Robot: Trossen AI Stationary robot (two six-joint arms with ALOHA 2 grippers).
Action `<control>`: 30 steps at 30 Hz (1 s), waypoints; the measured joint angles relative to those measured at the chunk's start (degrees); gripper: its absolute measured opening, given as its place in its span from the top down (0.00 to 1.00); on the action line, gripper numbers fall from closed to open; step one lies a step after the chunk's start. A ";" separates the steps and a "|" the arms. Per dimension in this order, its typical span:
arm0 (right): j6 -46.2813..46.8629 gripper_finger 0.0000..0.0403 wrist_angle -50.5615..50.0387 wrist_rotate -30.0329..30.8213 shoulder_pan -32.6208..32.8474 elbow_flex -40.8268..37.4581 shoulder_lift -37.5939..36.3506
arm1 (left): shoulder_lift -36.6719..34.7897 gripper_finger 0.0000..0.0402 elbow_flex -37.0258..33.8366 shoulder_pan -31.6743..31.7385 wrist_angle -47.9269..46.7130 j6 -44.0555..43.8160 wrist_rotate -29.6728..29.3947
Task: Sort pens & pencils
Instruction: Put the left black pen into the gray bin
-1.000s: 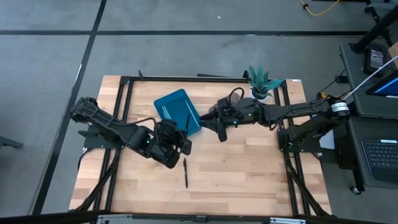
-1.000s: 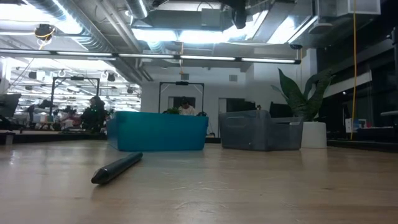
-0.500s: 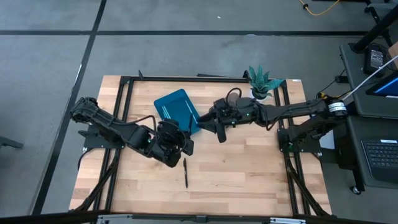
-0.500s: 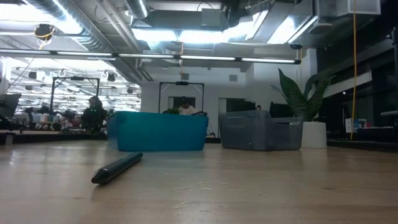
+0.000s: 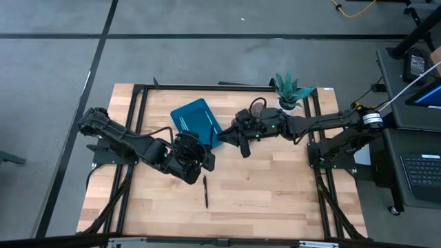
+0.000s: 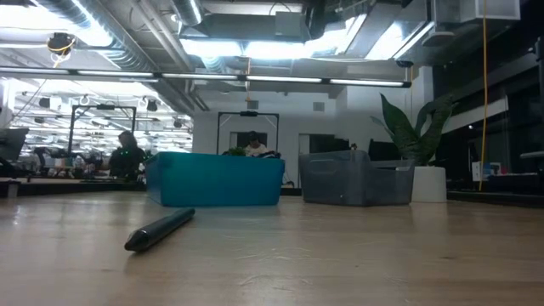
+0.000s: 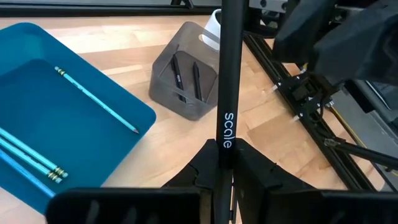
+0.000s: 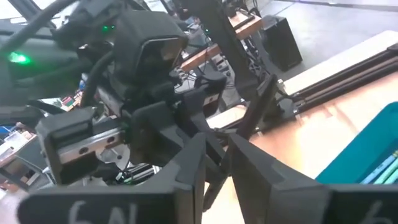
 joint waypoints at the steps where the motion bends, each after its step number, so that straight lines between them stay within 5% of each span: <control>1: 0.37 0.82 -0.06 0.00 -0.17 0.00 0.04 | 0.00 0.93 0.00 0.01 0.02 0.00 0.01; 30: 4.42 0.75 5.72 -5.08 -2.59 0.17 4.44 | 0.00 0.92 -0.02 0.07 0.58 -0.11 0.19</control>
